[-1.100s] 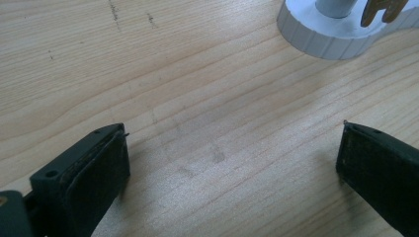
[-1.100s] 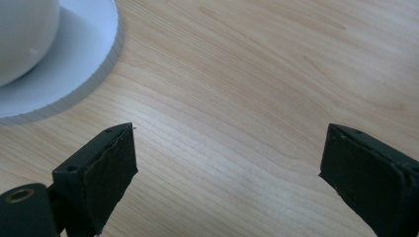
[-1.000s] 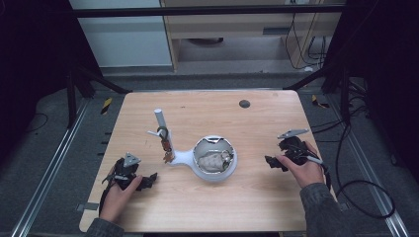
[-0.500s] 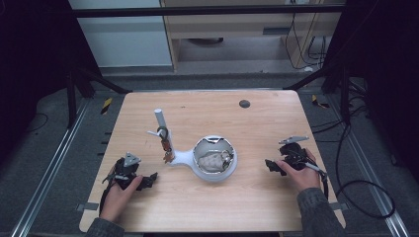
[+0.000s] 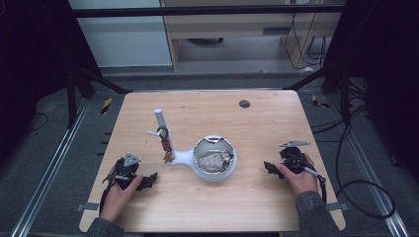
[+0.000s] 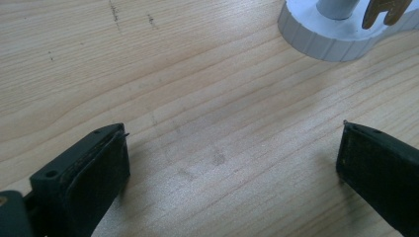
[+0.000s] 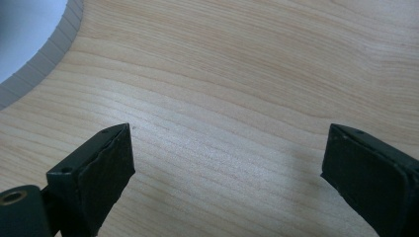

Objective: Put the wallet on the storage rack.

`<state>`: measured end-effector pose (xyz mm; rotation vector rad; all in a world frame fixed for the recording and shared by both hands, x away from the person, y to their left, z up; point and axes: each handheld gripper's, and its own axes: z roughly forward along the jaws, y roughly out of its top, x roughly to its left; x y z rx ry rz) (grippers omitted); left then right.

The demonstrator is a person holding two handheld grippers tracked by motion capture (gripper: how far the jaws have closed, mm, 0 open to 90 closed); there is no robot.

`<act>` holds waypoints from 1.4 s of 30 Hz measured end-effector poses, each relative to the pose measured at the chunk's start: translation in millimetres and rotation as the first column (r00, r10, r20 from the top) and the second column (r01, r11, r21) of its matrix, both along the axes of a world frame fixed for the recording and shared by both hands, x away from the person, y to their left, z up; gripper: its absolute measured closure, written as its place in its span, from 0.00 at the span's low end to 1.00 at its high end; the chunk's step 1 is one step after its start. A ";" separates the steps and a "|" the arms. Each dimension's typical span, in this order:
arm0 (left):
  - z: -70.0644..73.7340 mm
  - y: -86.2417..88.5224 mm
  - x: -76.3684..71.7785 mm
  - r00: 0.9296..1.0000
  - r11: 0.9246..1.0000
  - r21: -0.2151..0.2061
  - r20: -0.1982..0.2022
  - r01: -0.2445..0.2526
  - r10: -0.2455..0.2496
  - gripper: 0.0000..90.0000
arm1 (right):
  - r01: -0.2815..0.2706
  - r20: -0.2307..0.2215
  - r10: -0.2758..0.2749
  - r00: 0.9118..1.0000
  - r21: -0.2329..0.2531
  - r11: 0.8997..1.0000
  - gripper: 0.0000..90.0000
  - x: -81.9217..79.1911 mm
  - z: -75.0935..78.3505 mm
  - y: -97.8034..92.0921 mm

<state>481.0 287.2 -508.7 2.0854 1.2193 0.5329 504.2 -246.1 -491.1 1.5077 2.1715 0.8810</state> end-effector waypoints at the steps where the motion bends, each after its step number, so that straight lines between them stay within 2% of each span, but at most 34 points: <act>1: 0.0 0.0 0.0 1.000 1.000 0.000 0.000 0.000 0.000 0.00 | 0.000 0.002 0.000 1.000 -0.001 1.000 0.06 -0.2 -1.4 -0.2; 4: -0.1 -0.1 0.0 1.000 1.000 -0.002 0.001 -0.001 0.001 0.00 | 0.011 -0.001 -0.011 1.000 0.017 1.000 0.06 -0.5 -3.6 0.5; 5: 0.0 0.0 0.0 1.000 1.000 0.000 0.000 0.000 0.000 0.00 | 0.011 0.013 -0.012 1.000 0.013 1.000 0.06 -0.4 -5.4 0.9; 9: 0.0 0.0 0.0 1.000 1.000 0.000 0.000 0.000 0.000 0.00 | 0.027 0.013 -0.026 1.000 -0.011 1.000 0.06 0.5 -9.0 1.8; 10: -0.1 -0.1 0.0 1.000 1.000 -0.001 0.001 -0.001 0.001 0.00 | 0.031 0.027 -0.031 0.999 -0.017 0.999 0.06 0.9 -9.7 1.6; 17: 0.0 0.0 0.0 1.000 1.000 0.000 0.000 0.000 0.000 0.00 | 0.050 0.030 -0.050 0.998 -0.004 0.999 0.06 3.6 -12.6 1.3; 20: 0.0 0.0 0.0 1.000 1.000 0.000 0.000 0.000 0.000 0.00 | 0.052 0.038 -0.052 0.998 -0.014 0.999 0.05 3.8 -14.1 1.9; 27: 0.0 0.0 0.0 1.000 1.000 0.000 0.000 0.000 0.000 0.00 | 0.063 0.064 -0.061 0.996 -0.032 0.997 0.04 0.9 -17.4 5.3; 36: 0.0 0.0 0.0 1.000 1.000 0.000 0.000 0.000 0.000 0.00 | 0.080 0.102 -0.077 0.992 -0.031 0.996 0.01 -2.1 -21.4 8.0; 42: 0.0 -0.1 0.0 1.000 1.000 -0.002 0.001 -0.001 0.001 0.00 | 0.091 0.099 -0.088 0.991 -0.030 0.995 0.01 -9.9 -21.5 8.1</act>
